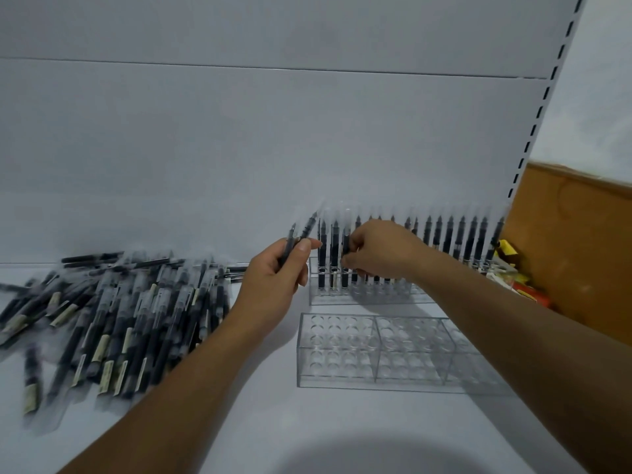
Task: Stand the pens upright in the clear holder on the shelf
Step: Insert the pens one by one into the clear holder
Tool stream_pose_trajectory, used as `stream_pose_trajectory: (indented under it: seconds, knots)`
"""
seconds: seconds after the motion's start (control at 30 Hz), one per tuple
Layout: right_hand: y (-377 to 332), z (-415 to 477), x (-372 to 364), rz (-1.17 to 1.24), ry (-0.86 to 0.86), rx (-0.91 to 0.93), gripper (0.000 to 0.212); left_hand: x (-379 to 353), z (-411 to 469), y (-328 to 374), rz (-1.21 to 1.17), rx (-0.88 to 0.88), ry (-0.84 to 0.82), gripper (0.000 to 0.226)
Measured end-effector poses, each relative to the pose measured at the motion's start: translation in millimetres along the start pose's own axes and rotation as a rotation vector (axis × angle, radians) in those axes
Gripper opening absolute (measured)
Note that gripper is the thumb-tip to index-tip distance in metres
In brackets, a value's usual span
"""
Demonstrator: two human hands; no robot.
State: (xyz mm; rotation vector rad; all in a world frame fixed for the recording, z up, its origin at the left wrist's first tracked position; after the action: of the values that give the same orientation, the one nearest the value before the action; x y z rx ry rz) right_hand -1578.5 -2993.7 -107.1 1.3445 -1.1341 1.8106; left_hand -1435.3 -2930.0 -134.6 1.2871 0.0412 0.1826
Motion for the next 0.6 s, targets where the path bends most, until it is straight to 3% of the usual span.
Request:
stream_pose_trajectory:
  seconds: [0.17,0.33,0.5,0.6]
  knots:
    - [3.3,-15.4,11.4,0.074,0.054,0.011,0.027,-2.6,-1.4,2.0,0.021,-0.011,-0.015,0.023]
    - [-10.4,-34.6,15.2,0.639,0.078,0.041,0.018,-5.9,-1.3,2.6,0.042,-0.021,-0.049,0.022]
    - [-35.1,-34.8,12.8,0.818,0.112,0.133,0.021,-18.1,-4.2,0.9,0.067,-0.033,-0.139,0.042]
    - [-28.4,-34.0,22.9,0.878,0.196,0.110,0.018,-16.1,-2.8,0.1,0.049,-0.003,-0.113,0.039]
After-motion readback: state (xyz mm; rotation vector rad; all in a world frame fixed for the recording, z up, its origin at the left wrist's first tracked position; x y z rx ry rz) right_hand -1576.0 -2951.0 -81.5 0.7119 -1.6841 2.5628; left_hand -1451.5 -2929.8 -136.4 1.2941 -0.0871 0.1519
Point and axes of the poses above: each hand's wrist, its own z-axis towards the middle knuckle, its own x-axis out of the back of the hand, y = z × x, the point moved 10 cm from there along z, towards the middle knuckle, and after that the axes turned 7 degrees about x, right-handed, at the moved point
